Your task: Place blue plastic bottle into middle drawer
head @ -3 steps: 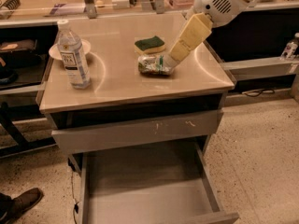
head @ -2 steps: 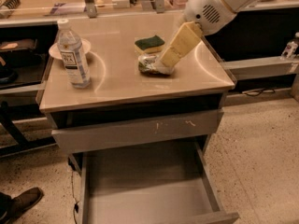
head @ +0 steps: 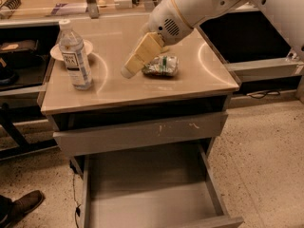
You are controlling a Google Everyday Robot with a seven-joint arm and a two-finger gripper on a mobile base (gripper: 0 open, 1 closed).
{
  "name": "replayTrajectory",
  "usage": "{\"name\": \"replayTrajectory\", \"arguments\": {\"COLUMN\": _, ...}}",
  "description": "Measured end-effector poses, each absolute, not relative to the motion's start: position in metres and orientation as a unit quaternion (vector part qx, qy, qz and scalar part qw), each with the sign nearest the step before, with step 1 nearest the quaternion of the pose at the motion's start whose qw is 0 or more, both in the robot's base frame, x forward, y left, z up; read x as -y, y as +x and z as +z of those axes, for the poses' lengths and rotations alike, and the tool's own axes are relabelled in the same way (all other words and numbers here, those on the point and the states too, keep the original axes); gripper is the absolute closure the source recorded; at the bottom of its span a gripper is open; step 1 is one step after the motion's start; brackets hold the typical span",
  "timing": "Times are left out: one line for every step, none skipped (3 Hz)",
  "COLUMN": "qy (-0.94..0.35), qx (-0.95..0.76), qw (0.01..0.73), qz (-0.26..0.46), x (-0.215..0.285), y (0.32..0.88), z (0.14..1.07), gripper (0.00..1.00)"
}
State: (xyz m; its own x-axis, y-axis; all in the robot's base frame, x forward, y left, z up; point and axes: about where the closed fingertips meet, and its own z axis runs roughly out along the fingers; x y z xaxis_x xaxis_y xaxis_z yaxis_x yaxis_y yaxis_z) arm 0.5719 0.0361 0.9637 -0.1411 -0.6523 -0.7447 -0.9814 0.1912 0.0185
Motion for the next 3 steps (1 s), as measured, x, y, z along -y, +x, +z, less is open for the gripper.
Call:
{"name": "replayTrajectory", "arguments": {"qy": -0.578, "qx": -0.707, "qw": 0.309, "qz": 0.266, "x": -0.036, "y": 0.572, "z": 0.964, "gripper": 0.0}}
{"name": "replayTrajectory", "arguments": {"qy": -0.575, "qx": -0.698, "qw": 0.326, "qz": 0.275, "x": -0.051, "y": 0.581, "z": 0.956, "gripper": 0.0}}
{"name": "replayTrajectory", "arguments": {"qy": -0.574, "qx": -0.678, "qw": 0.347, "qz": 0.3, "x": -0.104, "y": 0.643, "z": 0.93, "gripper": 0.0}}
